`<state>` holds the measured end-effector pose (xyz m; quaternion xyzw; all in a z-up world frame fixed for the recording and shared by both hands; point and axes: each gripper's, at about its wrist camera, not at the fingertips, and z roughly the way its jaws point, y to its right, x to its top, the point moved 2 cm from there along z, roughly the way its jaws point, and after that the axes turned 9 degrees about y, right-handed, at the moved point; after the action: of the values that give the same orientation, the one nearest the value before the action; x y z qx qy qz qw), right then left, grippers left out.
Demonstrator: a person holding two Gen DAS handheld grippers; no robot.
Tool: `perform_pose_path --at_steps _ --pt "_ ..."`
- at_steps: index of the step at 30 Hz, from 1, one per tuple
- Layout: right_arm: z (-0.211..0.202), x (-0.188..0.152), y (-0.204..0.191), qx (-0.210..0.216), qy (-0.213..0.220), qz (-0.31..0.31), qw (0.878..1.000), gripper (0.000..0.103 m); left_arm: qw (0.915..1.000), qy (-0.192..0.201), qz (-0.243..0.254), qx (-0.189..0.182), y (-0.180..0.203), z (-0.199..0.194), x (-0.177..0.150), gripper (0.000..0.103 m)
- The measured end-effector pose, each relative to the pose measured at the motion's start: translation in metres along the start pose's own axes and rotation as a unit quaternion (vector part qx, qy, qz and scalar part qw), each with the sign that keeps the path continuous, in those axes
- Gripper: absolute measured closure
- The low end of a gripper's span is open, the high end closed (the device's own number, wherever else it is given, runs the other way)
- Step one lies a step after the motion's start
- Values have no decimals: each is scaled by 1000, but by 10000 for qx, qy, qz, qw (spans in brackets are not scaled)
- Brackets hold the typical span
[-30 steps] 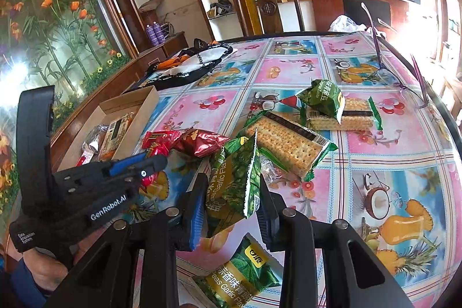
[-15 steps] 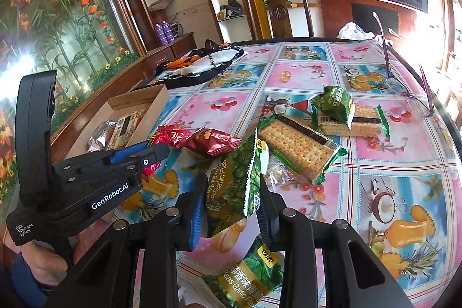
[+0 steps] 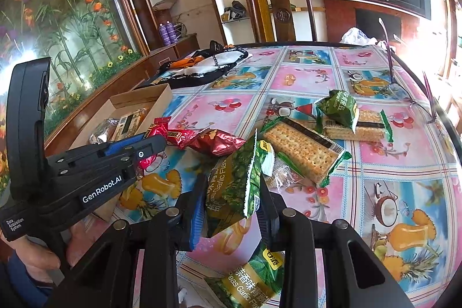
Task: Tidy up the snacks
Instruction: 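Lift the red snack bar with the left gripper while the right lifts the green pea bag, then lower the red snack bar into the box with the left gripper while the right lowers the pea bag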
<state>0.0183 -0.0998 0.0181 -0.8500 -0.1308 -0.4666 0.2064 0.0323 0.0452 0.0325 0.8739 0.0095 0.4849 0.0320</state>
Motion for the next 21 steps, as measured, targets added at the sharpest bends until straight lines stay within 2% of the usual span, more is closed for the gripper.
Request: perform_pose_path --at_steps 14,21 --pt "7 2 -12 16 38 -65 10000 69 9998 191 -107 11 -9 -8 8 84" --pt "16 5 -29 134 5 -93 9999 69 9990 290 -330 76 -27 -10 15 84"
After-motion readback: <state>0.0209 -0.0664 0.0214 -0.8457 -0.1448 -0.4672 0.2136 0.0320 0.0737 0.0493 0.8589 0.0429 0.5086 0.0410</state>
